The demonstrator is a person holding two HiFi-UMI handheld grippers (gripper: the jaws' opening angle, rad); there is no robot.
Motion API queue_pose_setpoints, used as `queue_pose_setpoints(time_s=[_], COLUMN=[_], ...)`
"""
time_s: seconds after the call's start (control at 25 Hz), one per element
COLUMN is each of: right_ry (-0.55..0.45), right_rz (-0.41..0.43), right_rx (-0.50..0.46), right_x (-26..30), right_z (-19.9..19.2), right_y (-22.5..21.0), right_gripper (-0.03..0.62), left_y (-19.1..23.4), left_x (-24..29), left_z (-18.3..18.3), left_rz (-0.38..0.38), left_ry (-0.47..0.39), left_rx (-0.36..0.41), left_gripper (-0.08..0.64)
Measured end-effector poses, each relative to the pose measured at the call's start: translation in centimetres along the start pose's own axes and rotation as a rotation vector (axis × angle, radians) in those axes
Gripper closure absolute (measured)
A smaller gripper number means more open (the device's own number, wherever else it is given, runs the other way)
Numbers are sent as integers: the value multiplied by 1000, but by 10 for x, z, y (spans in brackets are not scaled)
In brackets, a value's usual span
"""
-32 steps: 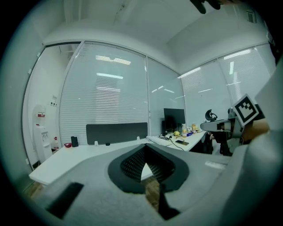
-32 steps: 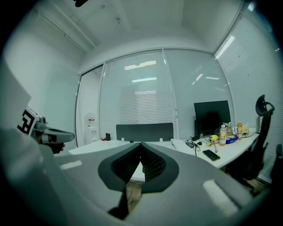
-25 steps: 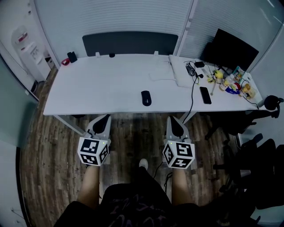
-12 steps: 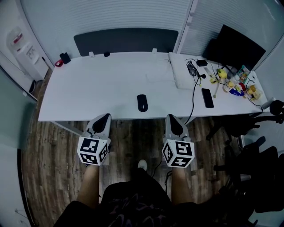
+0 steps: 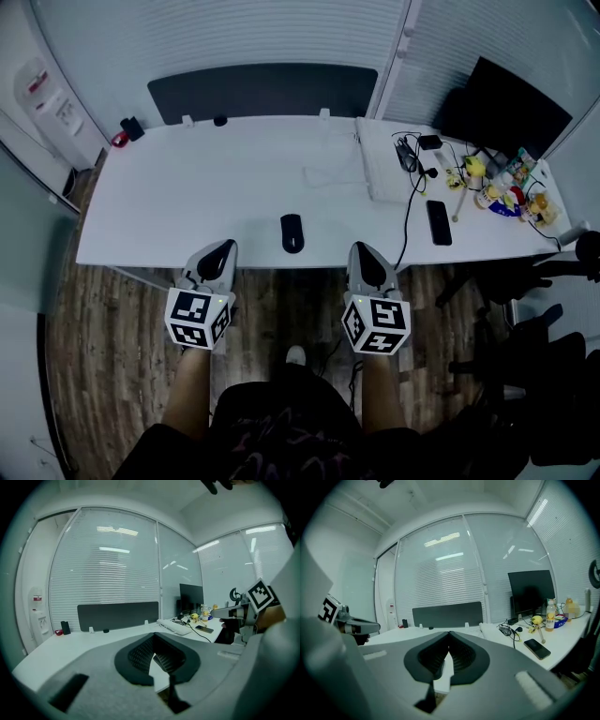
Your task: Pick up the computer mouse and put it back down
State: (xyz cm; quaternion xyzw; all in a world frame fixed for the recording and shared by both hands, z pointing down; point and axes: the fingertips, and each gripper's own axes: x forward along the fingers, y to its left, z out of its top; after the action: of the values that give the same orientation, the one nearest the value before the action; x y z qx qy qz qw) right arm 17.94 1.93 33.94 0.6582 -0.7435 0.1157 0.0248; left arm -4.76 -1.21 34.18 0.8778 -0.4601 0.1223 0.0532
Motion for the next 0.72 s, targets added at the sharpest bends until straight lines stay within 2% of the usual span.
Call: queue_pose_setpoints(time_s=[0.36, 0.72], right_ry=[1, -4], right_rz=[32, 52], right_rx=[5, -3], right_x=[20, 34], right_z=[7, 13], right_y=[-13, -8], right_gripper=[583, 583], left_y=[-1, 8], left_x=[17, 25], left_z=[8, 14], left_rz=[27, 37], left_ry=[6, -10], left_rx=[8, 5], left_gripper=[560, 560])
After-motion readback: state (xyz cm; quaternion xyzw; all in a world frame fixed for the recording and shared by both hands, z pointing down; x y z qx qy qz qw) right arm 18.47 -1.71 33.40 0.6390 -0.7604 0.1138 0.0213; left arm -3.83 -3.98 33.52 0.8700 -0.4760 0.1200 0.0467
